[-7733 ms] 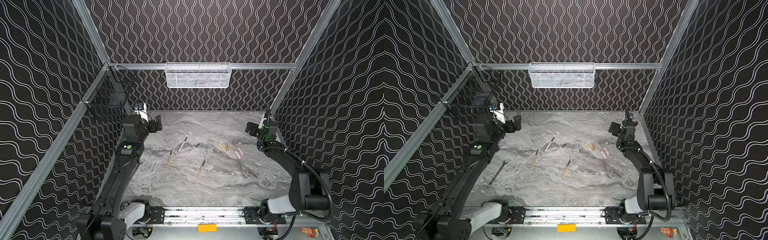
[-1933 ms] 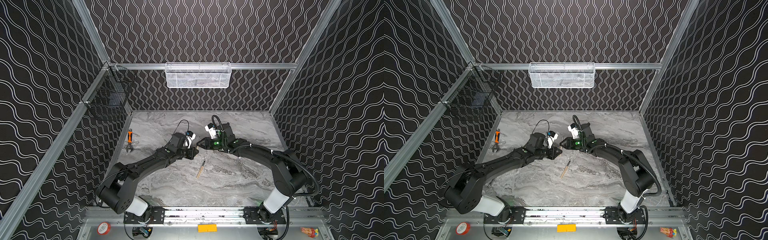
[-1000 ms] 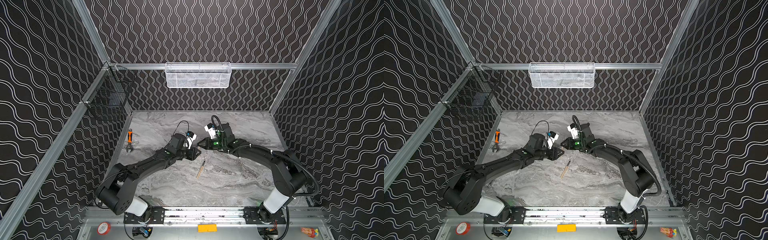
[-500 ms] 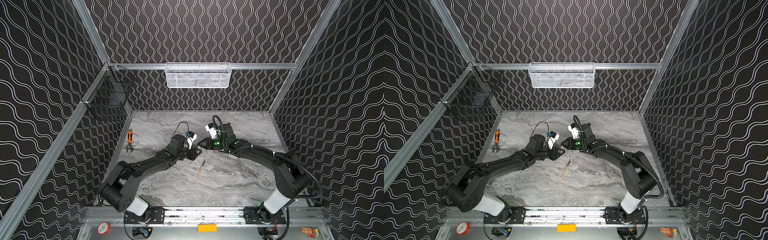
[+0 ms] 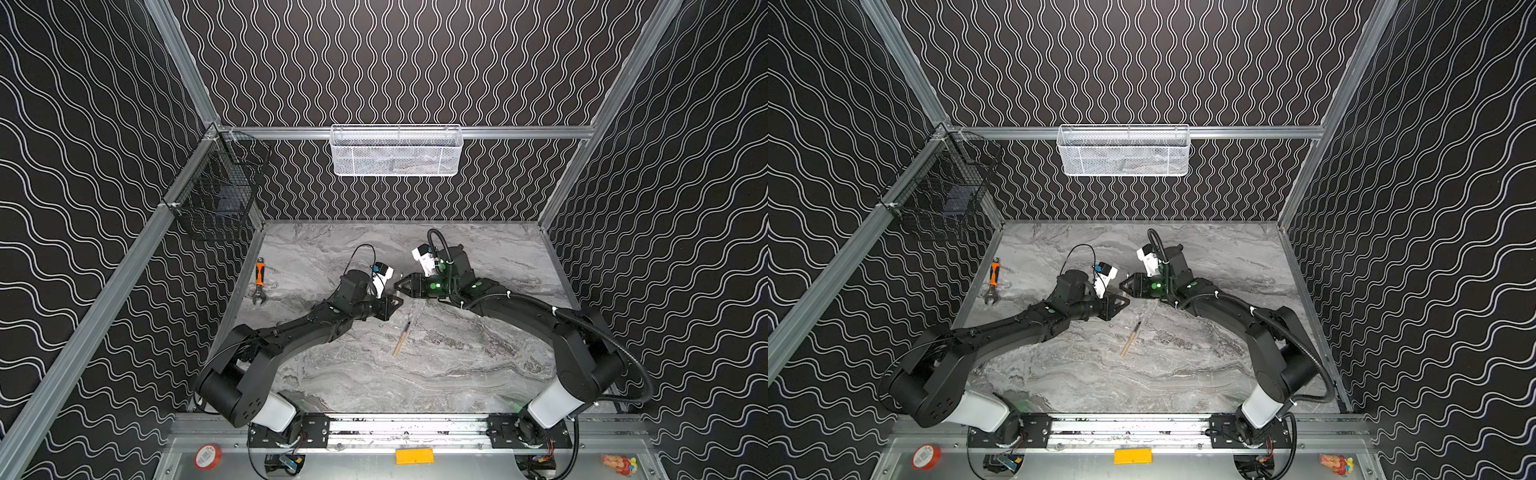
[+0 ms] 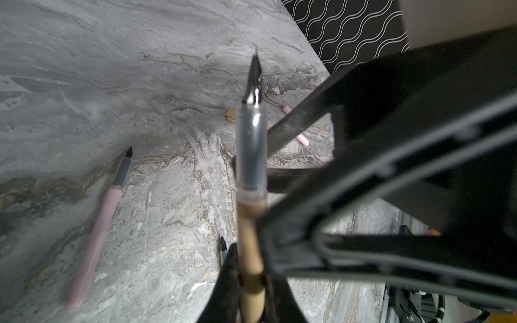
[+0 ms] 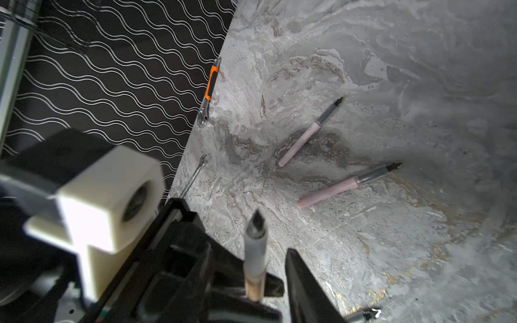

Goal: Insert pens into pen caps
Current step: Pick up the pen from the middle-left of the table, then rotate the pen cap at the center of the table.

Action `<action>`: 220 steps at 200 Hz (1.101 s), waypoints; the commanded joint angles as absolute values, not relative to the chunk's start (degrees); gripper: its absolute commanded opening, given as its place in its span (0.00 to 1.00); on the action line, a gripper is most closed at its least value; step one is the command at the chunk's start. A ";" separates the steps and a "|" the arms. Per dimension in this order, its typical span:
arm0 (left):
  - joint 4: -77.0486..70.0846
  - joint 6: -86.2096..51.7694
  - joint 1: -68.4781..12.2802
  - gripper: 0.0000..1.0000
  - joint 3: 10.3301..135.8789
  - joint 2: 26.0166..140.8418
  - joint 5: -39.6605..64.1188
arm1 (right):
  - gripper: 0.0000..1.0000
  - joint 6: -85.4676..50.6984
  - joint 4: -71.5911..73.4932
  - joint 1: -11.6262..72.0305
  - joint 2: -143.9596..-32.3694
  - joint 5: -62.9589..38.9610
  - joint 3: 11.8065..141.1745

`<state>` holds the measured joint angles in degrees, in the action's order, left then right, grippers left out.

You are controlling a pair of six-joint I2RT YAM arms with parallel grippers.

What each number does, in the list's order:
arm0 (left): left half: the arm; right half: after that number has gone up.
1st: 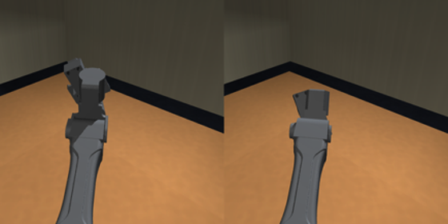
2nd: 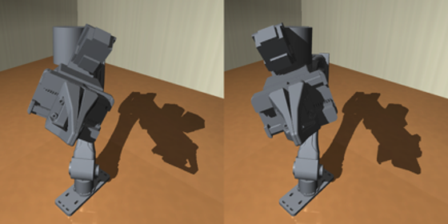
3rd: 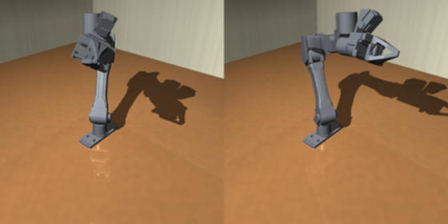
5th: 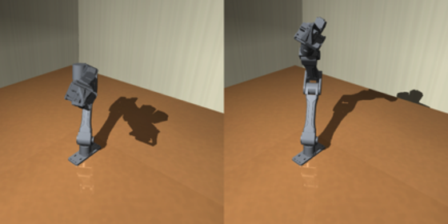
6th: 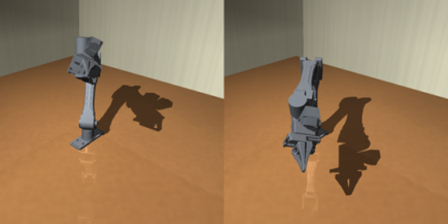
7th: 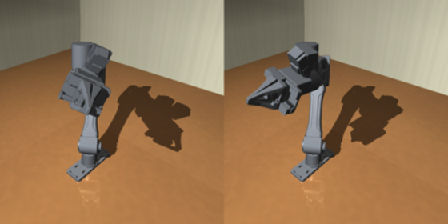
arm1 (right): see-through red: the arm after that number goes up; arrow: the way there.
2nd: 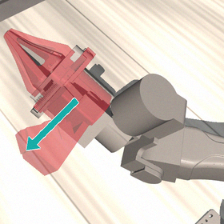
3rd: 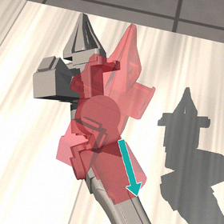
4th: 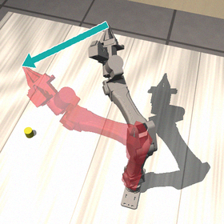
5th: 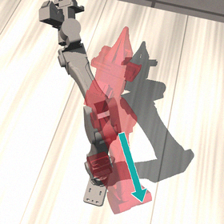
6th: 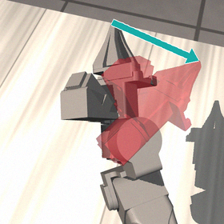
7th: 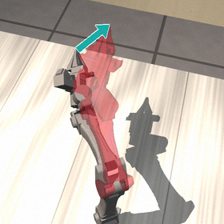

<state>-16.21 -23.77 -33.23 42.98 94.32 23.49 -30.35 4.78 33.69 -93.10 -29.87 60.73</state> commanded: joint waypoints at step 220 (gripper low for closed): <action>-37.47 -15.17 -38.30 0.11 26.98 79.67 13.35 | 0.55 -18.39 -16.38 14.17 -111.12 -15.31 75.13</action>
